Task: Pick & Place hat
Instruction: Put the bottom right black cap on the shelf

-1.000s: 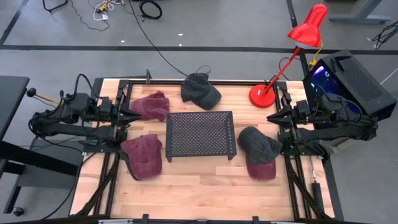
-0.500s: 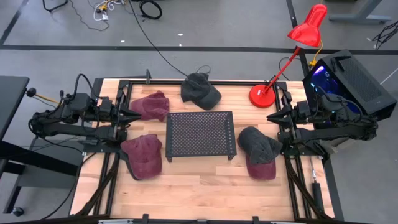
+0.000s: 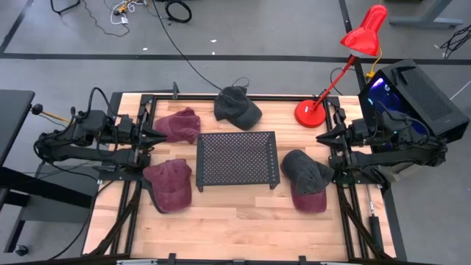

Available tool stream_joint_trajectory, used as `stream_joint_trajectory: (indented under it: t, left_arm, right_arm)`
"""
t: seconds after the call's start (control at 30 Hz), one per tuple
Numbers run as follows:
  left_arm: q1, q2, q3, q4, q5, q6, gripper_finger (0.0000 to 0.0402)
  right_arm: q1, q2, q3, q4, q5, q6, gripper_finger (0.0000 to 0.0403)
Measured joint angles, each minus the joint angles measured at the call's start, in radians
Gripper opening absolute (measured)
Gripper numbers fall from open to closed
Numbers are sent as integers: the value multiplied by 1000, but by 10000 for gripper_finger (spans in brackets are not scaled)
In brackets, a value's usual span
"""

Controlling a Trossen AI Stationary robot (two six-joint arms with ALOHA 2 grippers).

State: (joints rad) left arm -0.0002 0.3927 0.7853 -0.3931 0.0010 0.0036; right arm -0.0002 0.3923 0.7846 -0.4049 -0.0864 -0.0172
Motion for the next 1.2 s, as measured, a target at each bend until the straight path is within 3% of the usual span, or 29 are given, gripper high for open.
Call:
stream_joint_trajectory:
  t: [1.2]
  left_arm:
    - [0, 0, 0, 0, 0, 0, 48]
  right_arm:
    - [0, 10, 0, 82, 18, -12, 39]
